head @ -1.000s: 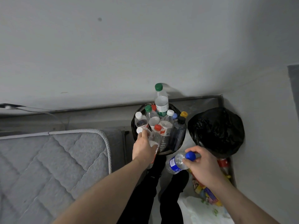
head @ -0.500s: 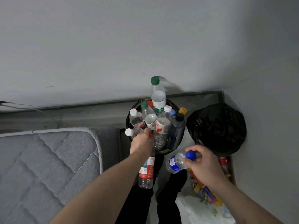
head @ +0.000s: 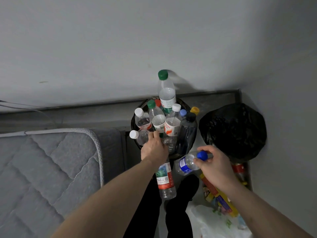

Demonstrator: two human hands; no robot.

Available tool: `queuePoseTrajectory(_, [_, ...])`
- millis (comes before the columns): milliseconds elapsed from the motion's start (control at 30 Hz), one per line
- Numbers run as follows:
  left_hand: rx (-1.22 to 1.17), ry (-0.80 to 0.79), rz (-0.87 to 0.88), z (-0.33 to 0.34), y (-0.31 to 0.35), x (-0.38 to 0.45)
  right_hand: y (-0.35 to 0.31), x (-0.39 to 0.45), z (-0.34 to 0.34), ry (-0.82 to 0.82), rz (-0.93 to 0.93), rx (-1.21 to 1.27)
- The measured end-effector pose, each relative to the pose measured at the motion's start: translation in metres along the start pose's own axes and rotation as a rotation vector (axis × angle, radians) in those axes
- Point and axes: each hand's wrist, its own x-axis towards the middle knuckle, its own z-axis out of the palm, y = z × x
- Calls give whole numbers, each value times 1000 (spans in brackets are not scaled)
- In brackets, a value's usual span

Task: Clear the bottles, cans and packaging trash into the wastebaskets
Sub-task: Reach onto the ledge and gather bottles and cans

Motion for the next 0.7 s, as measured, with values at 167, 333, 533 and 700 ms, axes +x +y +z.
queuePoseTrajectory(167, [-142,-17,10,-3,-6,-2,-5,12,3,-15,-6,-29])
queuePoseTrajectory(333, [-189,54,132,-30,-25,-28,-13,10,-9,-3,-7,-24])
queuePoseTrajectory(533, [-97,292,264,-98,-22,-42,-33,-5,-33,-4,-32,8])
queuePoseTrajectory(700, [-24,349,336,-122,-2,-15,-46,-5,-49,-19,-68,-20])
